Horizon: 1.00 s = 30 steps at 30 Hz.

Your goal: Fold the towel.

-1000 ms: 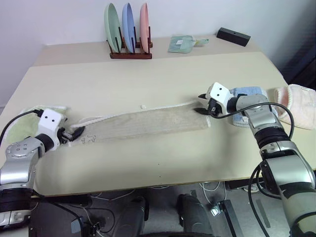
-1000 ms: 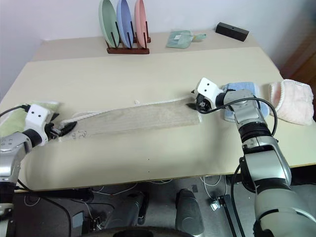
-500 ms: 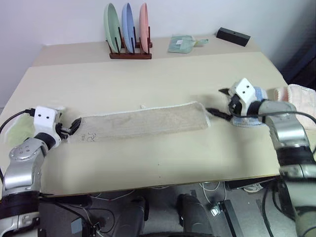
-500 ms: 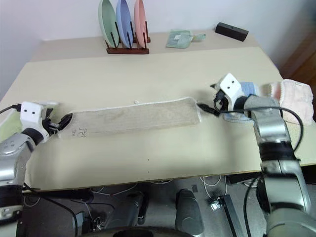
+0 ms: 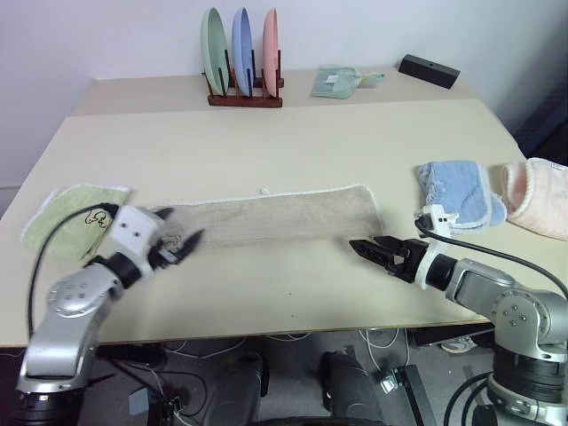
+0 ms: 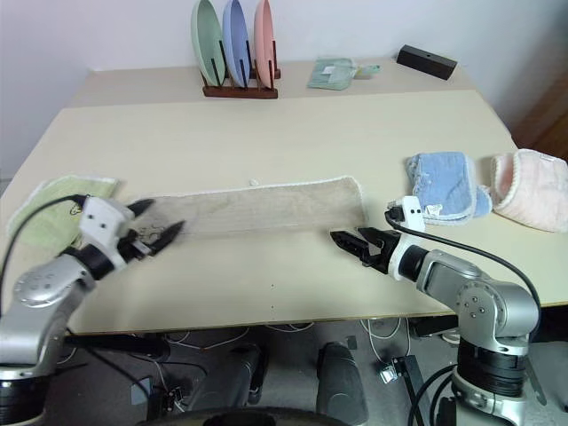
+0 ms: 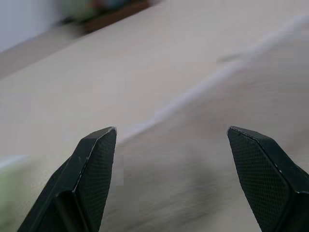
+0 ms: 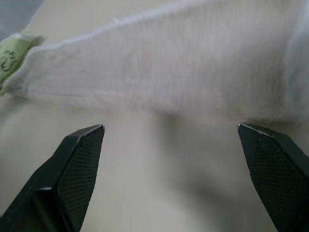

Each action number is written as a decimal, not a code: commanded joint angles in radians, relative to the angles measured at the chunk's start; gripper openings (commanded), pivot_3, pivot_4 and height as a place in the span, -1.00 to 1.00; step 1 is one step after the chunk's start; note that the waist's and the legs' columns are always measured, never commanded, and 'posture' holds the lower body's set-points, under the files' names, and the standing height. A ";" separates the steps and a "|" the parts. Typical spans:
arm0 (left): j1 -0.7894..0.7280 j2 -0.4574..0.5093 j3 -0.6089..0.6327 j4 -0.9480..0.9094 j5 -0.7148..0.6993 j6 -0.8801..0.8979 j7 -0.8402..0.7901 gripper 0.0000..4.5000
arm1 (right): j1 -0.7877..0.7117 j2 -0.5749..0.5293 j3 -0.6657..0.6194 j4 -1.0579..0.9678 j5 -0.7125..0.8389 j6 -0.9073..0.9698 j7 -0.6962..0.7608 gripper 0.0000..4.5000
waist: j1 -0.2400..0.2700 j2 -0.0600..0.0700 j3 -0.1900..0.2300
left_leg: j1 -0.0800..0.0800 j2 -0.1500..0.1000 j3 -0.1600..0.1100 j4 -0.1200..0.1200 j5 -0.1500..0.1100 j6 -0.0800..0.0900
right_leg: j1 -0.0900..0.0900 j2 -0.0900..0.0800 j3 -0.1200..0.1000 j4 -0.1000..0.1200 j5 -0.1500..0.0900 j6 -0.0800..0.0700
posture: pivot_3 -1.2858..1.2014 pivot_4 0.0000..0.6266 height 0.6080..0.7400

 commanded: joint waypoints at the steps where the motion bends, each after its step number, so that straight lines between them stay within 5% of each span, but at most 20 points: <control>1: -0.022 -0.044 -0.157 -0.140 -0.035 0.029 -0.030 0.67 | -0.068 0.128 -0.089 0.004 0.023 0.085 -0.176 0.98 | -0.002 0.001 0.000 | 0.000 0.000 0.000 0.000 0.000 0.000 | 0.000 0.000 0.000 0.000 0.000 0.000 | 0.03 -0.52 1.00; 8: -0.058 -0.115 -0.250 -0.181 -0.054 0.091 0.003 0.67 | -0.232 0.295 -0.224 0.148 -0.021 0.082 -0.401 0.98 | -0.010 0.002 -0.001 | 0.000 0.001 0.001 0.000 0.000 0.000 | 0.000 0.003 0.000 0.000 0.000 -0.001 | 0.03 -0.52 1.00; 11: -0.051 -0.120 -0.262 -0.185 -0.043 0.092 0.011 0.67 | -0.270 0.311 -0.243 0.207 -0.039 0.035 -0.451 0.67 | -0.014 0.002 -0.001 | 0.001 0.001 0.002 0.000 0.000 0.000 | 0.000 0.003 0.000 0.000 0.000 -0.001 | 0.03 -0.52 1.00; 18: -0.035 -0.111 -0.255 -0.177 -0.037 0.081 0.020 0.67 | -0.289 0.284 -0.238 0.225 -0.021 -0.022 -0.470 -0.95 | -0.025 0.003 -0.001 | 0.000 0.001 0.002 0.000 0.000 0.000 | 0.000 0.003 0.000 0.000 0.000 -0.001 | 0.03 -0.52 1.00; 26: -0.024 -0.115 -0.258 -0.147 -0.020 0.058 0.020 0.67 | -0.238 0.042 -0.212 0.128 -0.010 -0.051 -0.359 -0.98 | -0.023 0.004 0.000 | 0.000 0.001 0.002 -0.001 0.000 0.001 | 0.000 0.003 0.000 0.000 0.000 0.000 | 0.03 -0.52 1.00; 30: -0.048 -0.120 -0.260 -0.111 -0.011 0.047 0.014 0.67 | -0.220 -0.156 -0.087 0.114 -0.065 -0.134 -0.214 -0.98 | -0.025 0.004 0.000 | 0.000 0.001 0.003 -0.001 0.000 0.001 | 0.000 0.003 0.000 0.000 0.000 0.000 | 0.03 -0.52 1.00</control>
